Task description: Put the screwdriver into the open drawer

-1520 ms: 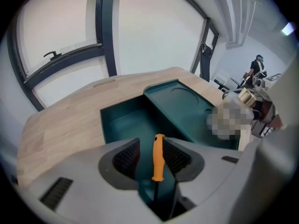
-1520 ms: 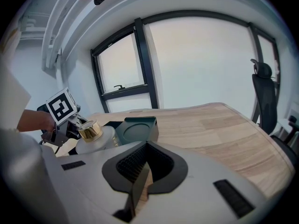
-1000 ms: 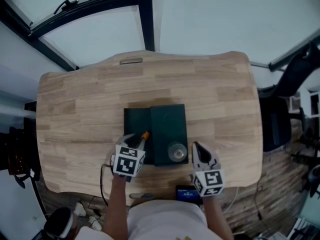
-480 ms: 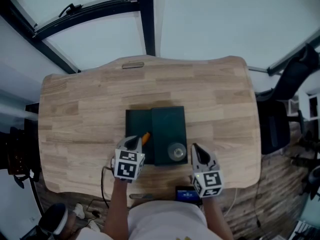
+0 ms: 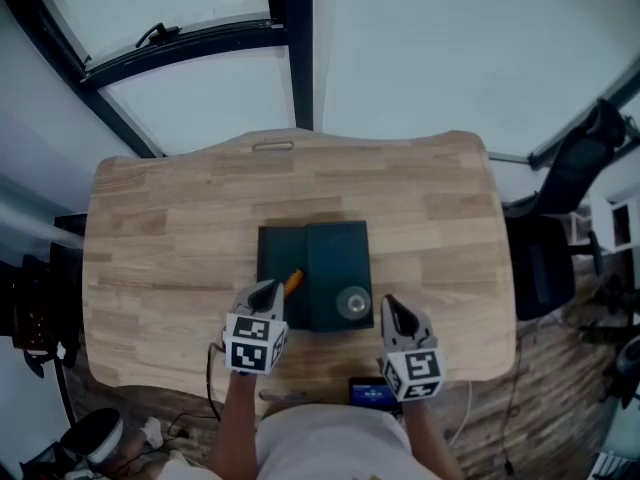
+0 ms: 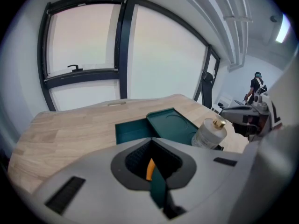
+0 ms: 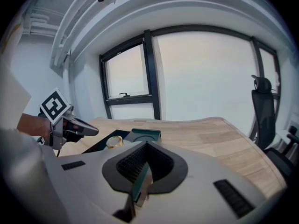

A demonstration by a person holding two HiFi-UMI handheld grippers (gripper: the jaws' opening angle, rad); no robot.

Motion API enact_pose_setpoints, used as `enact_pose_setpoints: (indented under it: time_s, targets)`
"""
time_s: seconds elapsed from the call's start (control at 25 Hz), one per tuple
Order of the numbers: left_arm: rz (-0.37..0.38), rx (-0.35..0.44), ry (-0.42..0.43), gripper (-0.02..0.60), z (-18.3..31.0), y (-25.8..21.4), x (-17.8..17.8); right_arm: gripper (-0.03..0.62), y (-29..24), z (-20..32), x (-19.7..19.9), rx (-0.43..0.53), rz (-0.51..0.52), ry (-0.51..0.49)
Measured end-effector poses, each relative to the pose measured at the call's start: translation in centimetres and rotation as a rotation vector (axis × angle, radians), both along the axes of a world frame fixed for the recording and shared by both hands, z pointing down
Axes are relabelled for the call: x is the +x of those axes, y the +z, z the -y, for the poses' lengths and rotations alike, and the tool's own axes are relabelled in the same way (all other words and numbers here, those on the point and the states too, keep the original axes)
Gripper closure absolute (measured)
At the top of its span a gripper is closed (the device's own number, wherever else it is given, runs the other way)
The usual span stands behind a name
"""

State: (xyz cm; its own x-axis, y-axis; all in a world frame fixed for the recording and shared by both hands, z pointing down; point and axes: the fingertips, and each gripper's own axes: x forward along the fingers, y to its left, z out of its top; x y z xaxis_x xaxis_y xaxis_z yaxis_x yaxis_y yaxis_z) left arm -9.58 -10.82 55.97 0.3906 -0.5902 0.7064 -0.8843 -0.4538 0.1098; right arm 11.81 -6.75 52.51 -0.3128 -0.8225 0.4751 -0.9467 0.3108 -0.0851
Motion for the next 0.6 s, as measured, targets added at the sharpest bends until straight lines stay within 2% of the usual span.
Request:
enact_pose_setpoints:
  time_s: [0.16,0.44,0.6]
  targets:
    - [-0.011,0.073,-0.011,0.583,-0.5,-1.9,-0.5,0.597,-1.6,-0.3,-0.1,0.041,-0.01,0.005]
    - [0.041,0.185,0.001,0.581,-1.4,-4.2,-0.8,0.598,-4.2,-0.8,-0.1,0.097,-0.01,0.018]
    - [-0.027,0.21,-0.023,0.581,-2.0,-5.6,-0.7,0.597,-5.6,-1.3,-0.2,0.14,-0.018,0.032]
